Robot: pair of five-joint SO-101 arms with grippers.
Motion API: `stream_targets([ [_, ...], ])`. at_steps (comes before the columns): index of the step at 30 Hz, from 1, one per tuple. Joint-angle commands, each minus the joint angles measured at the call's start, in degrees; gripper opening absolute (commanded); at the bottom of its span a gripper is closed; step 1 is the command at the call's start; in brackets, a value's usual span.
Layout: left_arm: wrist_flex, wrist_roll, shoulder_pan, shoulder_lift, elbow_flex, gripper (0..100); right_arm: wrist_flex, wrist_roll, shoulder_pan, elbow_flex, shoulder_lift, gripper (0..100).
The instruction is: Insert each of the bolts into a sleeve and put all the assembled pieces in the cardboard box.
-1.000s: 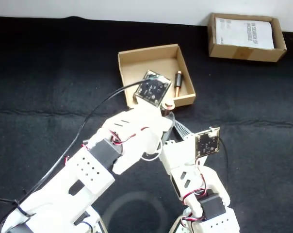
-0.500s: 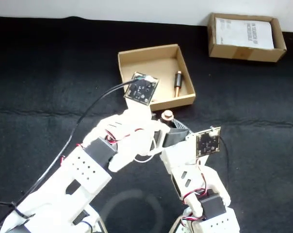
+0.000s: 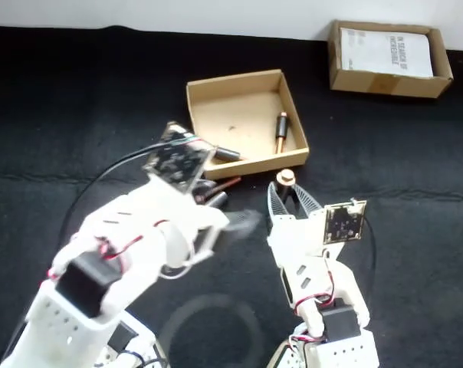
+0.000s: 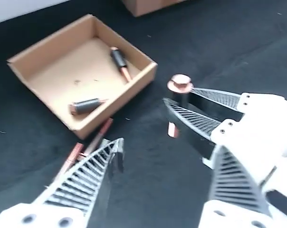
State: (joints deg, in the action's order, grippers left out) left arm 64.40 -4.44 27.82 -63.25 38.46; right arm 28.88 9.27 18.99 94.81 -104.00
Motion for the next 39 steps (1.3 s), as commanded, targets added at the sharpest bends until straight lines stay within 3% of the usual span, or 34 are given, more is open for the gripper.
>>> stream_targets([
  [1, 0.1, 3.2, -4.4, -6.8, 2.9, 5, -0.8, -0.2, -0.8, -1.7, -0.5, 0.7],
  [2, 0.1, 3.7, -5.3, -8.7, 4.2, 1, -0.8, -0.2, -0.8, -2.7, -0.5, 0.7],
  [8, 0.1, 4.0, -10.2, -20.6, 14.5, 3, 2.3, -0.1, -1.0, -11.5, 3.6, 0.7],
  [18, -0.2, 4.0, -24.9, -41.8, 40.3, 3, 7.3, 0.0, -1.0, -40.8, 36.2, 0.7],
  [29, -25.1, 3.8, -40.4, -39.8, 58.8, 3, 12.4, 0.0, -0.9, -73.3, 70.1, 0.7],
  [35, -25.0, 3.7, -41.2, -39.8, 58.7, 3, 12.7, 0.0, -0.9, -87.3, 86.8, 0.7],
  [39, -14.5, 3.9, -41.2, -39.8, 58.7, 3, 15.5, 0.0, -0.9, -96.3, 98.6, 0.7],
])
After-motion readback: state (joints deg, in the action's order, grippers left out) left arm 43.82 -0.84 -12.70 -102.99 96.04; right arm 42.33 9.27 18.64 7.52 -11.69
